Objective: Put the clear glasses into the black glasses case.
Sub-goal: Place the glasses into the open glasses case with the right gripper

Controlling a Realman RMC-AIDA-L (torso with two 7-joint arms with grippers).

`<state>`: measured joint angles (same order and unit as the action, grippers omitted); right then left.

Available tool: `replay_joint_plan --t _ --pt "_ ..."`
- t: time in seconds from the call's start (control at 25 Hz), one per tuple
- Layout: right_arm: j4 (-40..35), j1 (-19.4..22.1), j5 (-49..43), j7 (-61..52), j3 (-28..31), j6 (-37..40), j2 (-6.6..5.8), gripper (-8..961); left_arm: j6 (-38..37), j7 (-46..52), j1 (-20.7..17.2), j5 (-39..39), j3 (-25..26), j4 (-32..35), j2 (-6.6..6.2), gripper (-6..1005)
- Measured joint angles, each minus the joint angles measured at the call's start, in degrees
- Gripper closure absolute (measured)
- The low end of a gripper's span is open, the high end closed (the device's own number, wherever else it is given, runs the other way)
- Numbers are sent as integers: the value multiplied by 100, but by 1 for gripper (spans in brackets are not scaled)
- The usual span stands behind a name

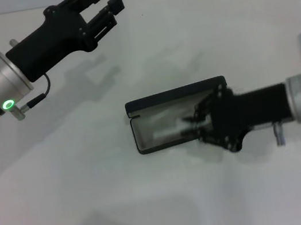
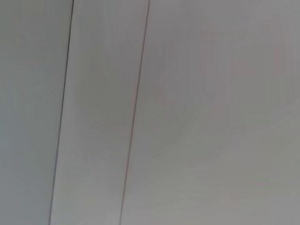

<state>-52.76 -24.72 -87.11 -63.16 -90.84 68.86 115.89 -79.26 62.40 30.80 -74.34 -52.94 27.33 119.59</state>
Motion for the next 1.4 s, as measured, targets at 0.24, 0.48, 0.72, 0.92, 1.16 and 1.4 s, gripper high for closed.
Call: replay_joint_plan --t 0.24,0.48,0.72,0.92,1.16,1.4 --pt "-1273 619 -1034 -637 -1363 -1952 4 839 7 114 -25 4 10 47 -11 490" --pt "-1530 836 -1202 -696 -1800 -2702 -1 838 126 187 29 -31 -9 45 -14 489" --pt "-1456 894 -1211 -699 -2489 -3967 3 836 149 299 64 -59 -21 43 -24 489" --pt "-1394 892 -1189 -701 -3075 -4839 17 835 149 319 133 -104 -22 39 -24 489" --pt "-1490 908 -1167 -778 -3115 -4810 17 834 148 349 120 -193 -26 44 -26 489" --pt "-1818 1139 -1223 -779 -3106 -4783 -28 811 147 356 72 -199 -24 48 -61 490"
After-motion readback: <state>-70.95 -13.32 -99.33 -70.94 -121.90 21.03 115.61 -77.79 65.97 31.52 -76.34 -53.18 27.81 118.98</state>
